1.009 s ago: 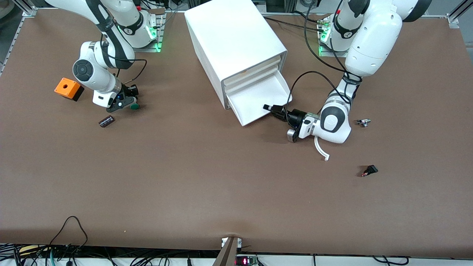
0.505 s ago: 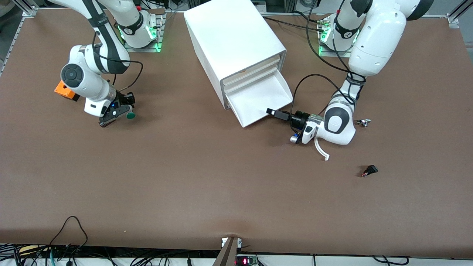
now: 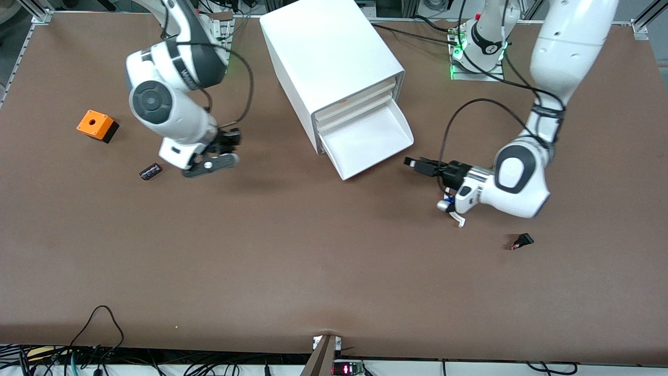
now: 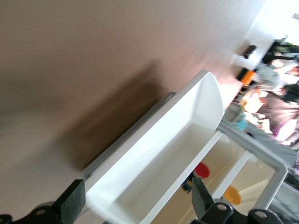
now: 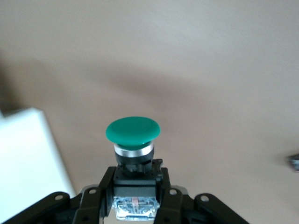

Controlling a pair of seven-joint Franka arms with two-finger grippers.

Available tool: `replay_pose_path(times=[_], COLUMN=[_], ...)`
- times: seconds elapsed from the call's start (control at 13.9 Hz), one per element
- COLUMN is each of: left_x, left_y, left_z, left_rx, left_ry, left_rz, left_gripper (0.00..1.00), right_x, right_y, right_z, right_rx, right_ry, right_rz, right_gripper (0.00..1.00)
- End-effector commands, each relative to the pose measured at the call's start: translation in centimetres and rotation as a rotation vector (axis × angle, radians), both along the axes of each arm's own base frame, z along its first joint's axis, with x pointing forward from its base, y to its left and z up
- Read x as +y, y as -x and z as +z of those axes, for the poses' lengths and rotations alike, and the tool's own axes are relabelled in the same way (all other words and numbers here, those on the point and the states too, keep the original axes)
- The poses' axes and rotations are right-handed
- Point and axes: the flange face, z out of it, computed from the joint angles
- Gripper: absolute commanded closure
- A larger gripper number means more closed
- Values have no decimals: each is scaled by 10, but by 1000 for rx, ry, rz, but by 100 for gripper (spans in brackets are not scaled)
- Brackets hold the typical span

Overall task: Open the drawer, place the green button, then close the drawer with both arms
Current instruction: 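Lift the green button with the right gripper while the left gripper releases the drawer, then carry the green button into the open drawer and open the right gripper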

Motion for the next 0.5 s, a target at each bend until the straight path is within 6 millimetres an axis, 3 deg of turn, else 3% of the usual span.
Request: replay_pose_path(times=[0.0,0.22,0.43], left_x=[31,60,78], left_y=[-26,-43,-51], left_z=[50,112,158], left_rx=[-56,-188,-296], left_ry=[-125,-305,-434], left_rz=[-97,-216,-282], left_gripper=[0,0,0], right_x=[68,152,230], right_y=[-24,-9,19], right_z=[5,-3,-12], right_rx=[30,18,-5], right_ry=[-34,-29,-35], right_rz=[-90,-160,-231], right_gripper=[100,100,100])
